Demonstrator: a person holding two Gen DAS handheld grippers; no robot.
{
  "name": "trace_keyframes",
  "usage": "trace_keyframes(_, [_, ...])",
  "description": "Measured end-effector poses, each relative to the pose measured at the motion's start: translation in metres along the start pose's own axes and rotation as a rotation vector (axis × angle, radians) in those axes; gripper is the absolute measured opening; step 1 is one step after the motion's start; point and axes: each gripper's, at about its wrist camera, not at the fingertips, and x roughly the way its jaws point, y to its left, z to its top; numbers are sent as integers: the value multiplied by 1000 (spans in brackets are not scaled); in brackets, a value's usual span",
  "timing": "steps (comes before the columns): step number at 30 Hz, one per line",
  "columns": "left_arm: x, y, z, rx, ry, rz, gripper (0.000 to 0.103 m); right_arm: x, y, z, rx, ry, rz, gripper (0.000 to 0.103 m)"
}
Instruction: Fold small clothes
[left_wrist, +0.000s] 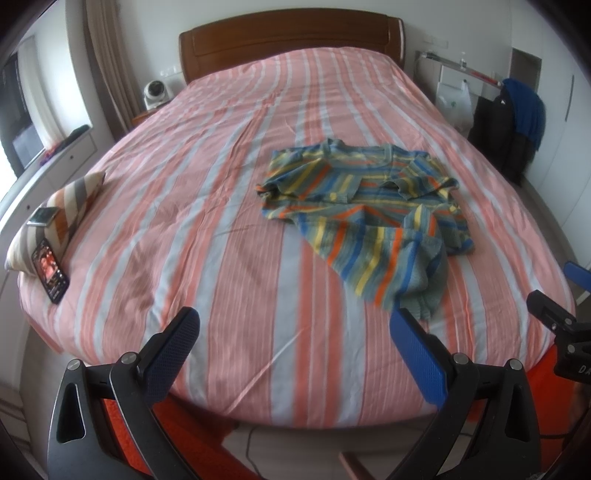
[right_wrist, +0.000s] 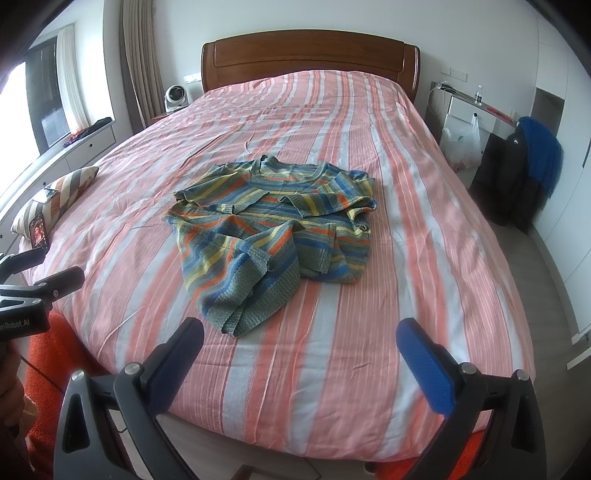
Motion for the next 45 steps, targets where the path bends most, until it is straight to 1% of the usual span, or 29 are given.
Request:
trace_keyframes(21, [2,2,-2,-2,3,2,103,2,0,-1,3,4,-2,103])
trace_keyframes(22, [2,0,-2,-6,5,5,103,2,0,0,2,5,-4,103])
trace_keyframes(29, [11,21,-3,-73,27,31,103,-2,0,-3,6,-19,-5,103])
trace_keyframes(33, [14,22,-3,-82,41,20,103,3,-4,-5,15,-3,-19,103])
trace_keyframes(37, [16,14,-5,-60,53,5,103,6,-5,-1,11,10,-32,103])
trace_keyframes(40, [21,8,-8,-30,60,-40,103,20,-8,-6,-6,-1,11,103])
trace_keyframes(43, [24,2,-12,7,70,-73,103,54,-15,-14,-18,45,84,102])
trace_keyframes(45, [23,0,-15,21,75,-78,103,70,-16,-13,-35,85,83,102])
